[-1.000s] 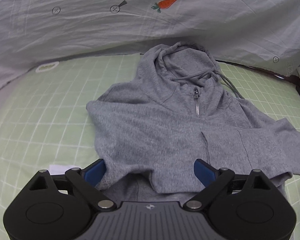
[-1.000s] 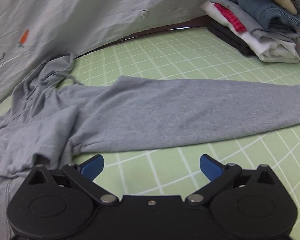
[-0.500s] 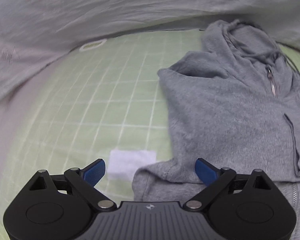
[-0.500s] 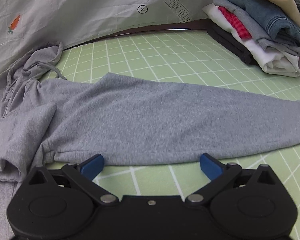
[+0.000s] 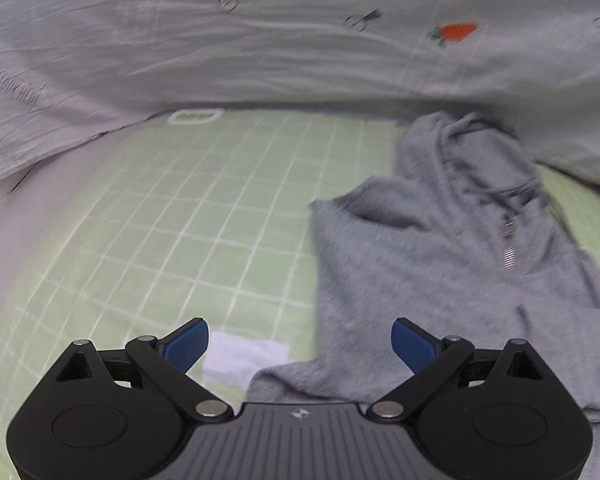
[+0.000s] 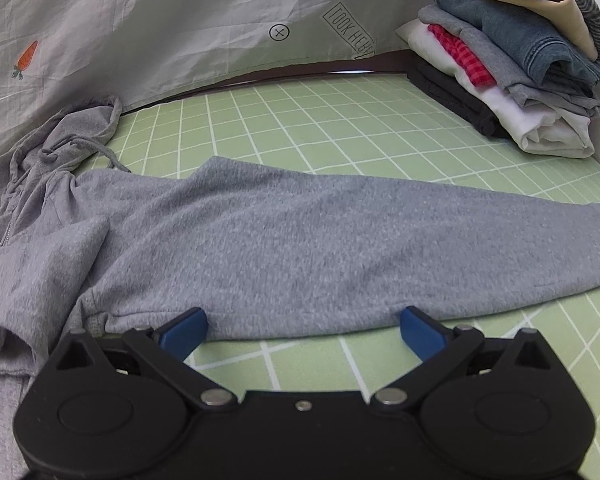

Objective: Fold clothes

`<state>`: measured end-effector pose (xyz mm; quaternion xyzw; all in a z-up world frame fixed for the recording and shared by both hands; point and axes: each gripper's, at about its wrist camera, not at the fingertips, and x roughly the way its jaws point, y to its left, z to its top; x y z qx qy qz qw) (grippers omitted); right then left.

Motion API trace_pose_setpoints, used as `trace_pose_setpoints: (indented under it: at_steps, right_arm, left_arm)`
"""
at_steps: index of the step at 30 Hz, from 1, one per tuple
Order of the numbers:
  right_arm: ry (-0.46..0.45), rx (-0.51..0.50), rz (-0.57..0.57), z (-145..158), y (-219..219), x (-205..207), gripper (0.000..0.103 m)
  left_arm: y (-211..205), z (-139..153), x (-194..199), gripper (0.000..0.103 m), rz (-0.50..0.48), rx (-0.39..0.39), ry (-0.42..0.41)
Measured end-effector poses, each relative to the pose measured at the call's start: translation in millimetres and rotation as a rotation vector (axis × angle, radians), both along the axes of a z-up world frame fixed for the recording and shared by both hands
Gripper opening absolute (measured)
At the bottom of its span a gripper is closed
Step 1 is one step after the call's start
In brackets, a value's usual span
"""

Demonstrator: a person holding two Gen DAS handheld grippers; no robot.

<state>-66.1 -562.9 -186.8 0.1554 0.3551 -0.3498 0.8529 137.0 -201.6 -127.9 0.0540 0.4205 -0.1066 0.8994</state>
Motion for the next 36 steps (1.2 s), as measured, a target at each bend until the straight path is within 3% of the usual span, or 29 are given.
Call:
trace_pose_setpoints:
  at_steps: [3,11,13,16,21,26,27,31,32,35,36]
  right_arm:
    - [-0.026,-0.028,0.002,-3,4,-4,0.103]
    - [-0.07,-0.072,0.021,-7,6,-10,0.103]
    - [-0.079,-0.078,0.027,-8,6,-11,0.103]
    - [-0.079,-0.08,0.026,-8,6,-11,0.103]
    - [-0.08,-0.08,0.027,-9,6,-11,0.103]
    - [-0.08,-0.08,0.026,-9,7,-11,0.103]
    - [-0.08,-0.08,0.025,-9,7,-11,0.103]
    - [-0.08,-0.08,0.024,-9,7,-11,0.103]
    - [-0.08,-0.08,0.024,-9,7,-11,0.103]
    - [-0.079,-0.08,0.024,-9,6,-11,0.103]
    - [-0.079,-0.08,0.024,-9,6,-11,0.103]
  left_arm:
    - [-17,8,-8,0.098,-0.072,-0.01,-0.018]
    - [-76,-5,-29,0.095,-0.29,-0.04,0.049]
    - [-87,-10,-31,0.088,-0.339,-0.063,0.075]
    - [-99,-18,-29,0.068,-0.382,-0.112,0.125]
    - [-113,-30,-26,0.026,-0.434,-0.117,0.174]
    - [-121,-38,-22,0.026,-0.44,-0.147,0.221]
    - [-122,-40,-22,0.03,-0.432,-0.149,0.228]
    - [-124,-43,-21,0.032,-0.414,-0.152,0.237]
    - [-124,-43,-21,0.03,-0.418,-0.146,0.233]
    - [-122,-43,-20,0.002,-0.419,-0.142,0.231]
    - [-119,-42,-18,0.002,-0.413,-0.16,0.239]
